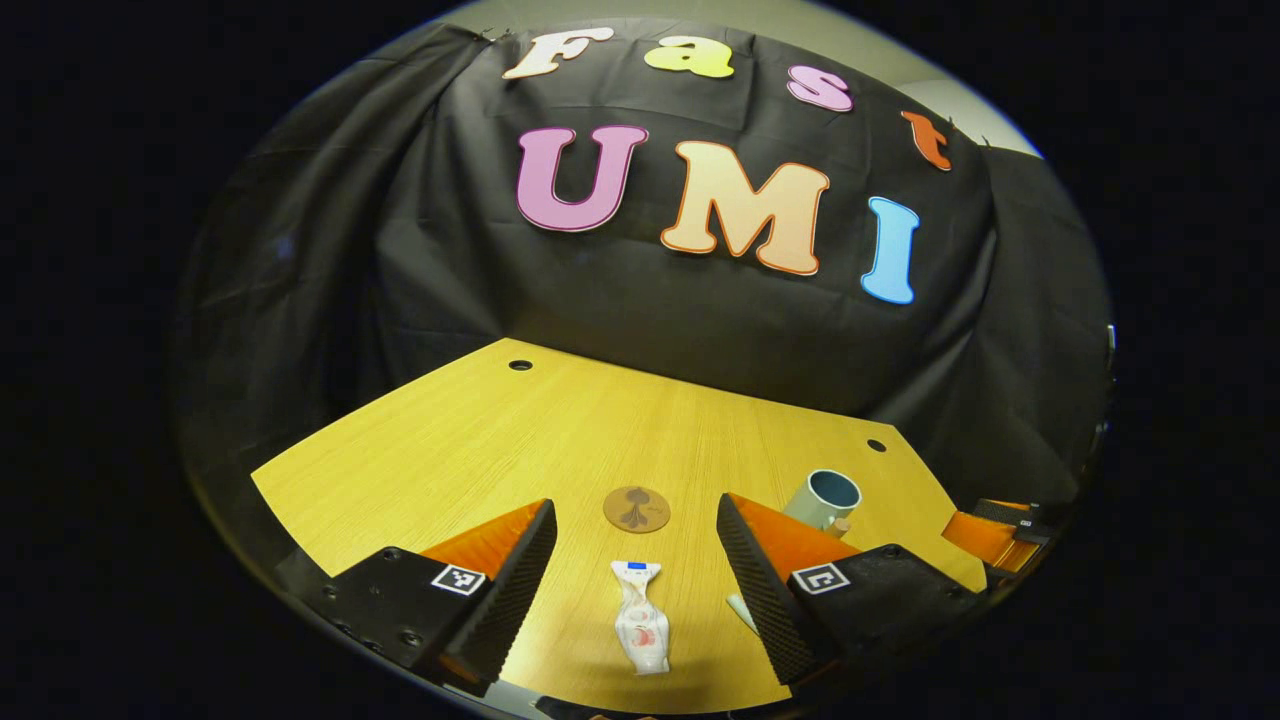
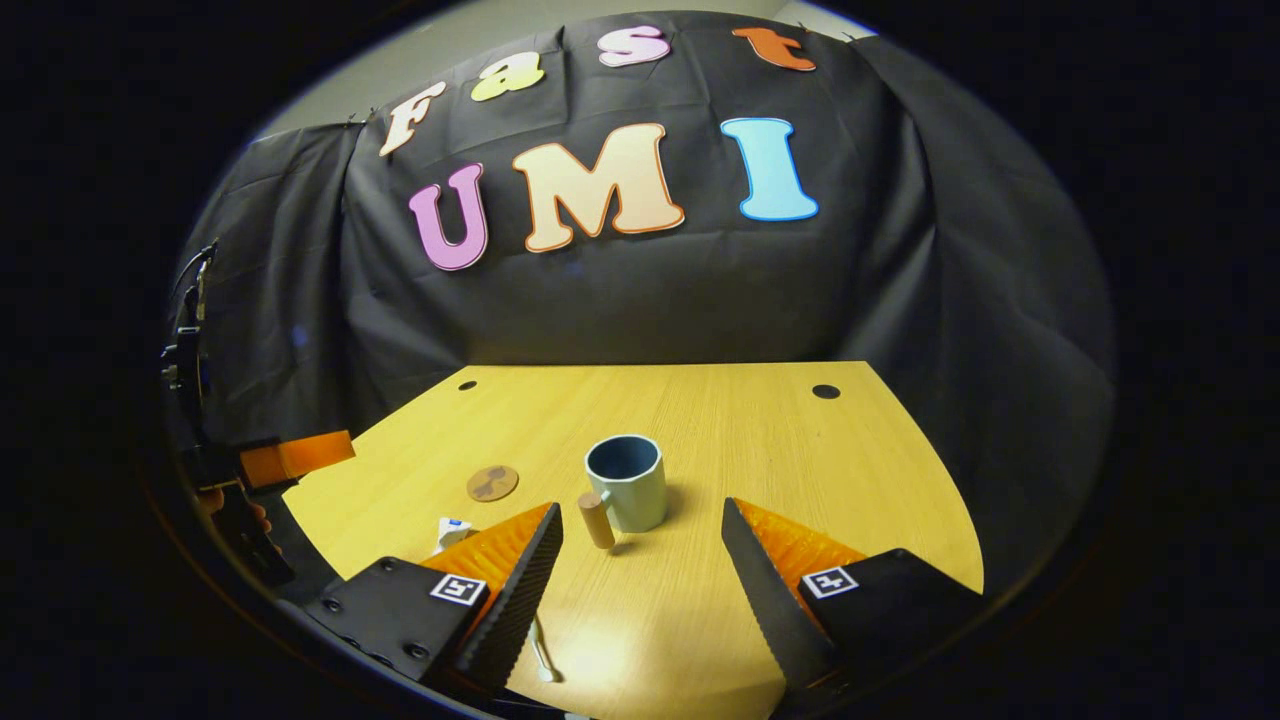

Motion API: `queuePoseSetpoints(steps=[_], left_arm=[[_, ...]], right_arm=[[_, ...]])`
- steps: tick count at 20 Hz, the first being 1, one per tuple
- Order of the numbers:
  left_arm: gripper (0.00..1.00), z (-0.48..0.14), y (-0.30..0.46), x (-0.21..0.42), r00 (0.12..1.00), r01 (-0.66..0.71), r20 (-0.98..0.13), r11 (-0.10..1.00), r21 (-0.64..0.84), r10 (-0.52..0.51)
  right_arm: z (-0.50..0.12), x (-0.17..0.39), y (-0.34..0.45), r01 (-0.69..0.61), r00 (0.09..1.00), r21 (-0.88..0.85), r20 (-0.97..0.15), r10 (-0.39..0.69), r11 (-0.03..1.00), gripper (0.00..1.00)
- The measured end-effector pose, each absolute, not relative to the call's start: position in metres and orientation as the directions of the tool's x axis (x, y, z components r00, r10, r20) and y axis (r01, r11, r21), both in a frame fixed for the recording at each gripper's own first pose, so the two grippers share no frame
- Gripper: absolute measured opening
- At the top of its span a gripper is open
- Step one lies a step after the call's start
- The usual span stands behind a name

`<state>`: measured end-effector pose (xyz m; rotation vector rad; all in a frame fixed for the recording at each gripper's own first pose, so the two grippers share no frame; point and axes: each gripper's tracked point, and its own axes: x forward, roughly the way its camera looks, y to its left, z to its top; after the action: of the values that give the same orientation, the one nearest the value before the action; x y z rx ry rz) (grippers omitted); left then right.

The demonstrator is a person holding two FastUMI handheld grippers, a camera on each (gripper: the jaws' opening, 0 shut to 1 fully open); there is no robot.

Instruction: Put the toothbrush and toothpaste on the desktop into the cup, then pick up the cup and place it on the coaster on the desktop.

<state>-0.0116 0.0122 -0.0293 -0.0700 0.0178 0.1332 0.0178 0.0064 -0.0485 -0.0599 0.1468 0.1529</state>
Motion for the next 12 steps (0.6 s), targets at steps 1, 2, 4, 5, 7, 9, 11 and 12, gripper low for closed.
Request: queuePoseSetpoints(steps=[1,2,4,5,7,9,11,12], left_arm=[[0.95,-0.031,0.015,-0.010,0.992,-0.128,-0.029,0.990,-0.060,0.126],[0.94,-0.032,0.019,-0.008,0.992,-0.121,-0.036,0.991,-0.049,0.119],[0.95,-0.032,0.026,-0.003,0.994,-0.100,-0.049,0.995,-0.031,0.098],[0.95,-0.031,0.029,-0.003,0.995,-0.087,-0.056,0.996,-0.023,0.085],[0.95,-0.030,0.035,-0.001,0.997,-0.053,-0.063,0.999,0.004,0.053],[0.94,-0.033,0.049,0.001,0.995,-0.039,-0.085,0.998,0.043,0.043],[0.94,-0.037,0.064,0.005,0.993,-0.029,-0.109,0.998,0.061,0.035],[0.94,-0.039,0.071,0.006,0.992,-0.030,-0.118,0.997,0.064,0.038]], right_arm=[[-0.048,0.020,0.010,-0.153,0.978,-0.050,-0.148,0.144,0.987,0.98],[-0.048,0.022,0.013,-0.146,0.980,-0.054,-0.146,0.136,0.988,0.98],[-0.052,0.028,0.021,-0.127,0.981,-0.059,-0.154,0.117,0.990,0.98],[-0.054,0.029,0.026,-0.119,0.981,-0.058,-0.161,0.108,0.991,0.99],[-0.059,0.033,0.037,-0.103,0.980,-0.062,-0.176,0.091,0.993,0.99],[-0.068,0.039,0.051,-0.093,0.976,-0.080,-0.206,0.075,0.992,0.98],[-0.081,0.046,0.070,-0.101,0.965,-0.095,-0.253,0.074,0.990,0.98],[-0.087,0.047,0.078,-0.114,0.957,-0.100,-0.279,0.082,0.988,0.99]])
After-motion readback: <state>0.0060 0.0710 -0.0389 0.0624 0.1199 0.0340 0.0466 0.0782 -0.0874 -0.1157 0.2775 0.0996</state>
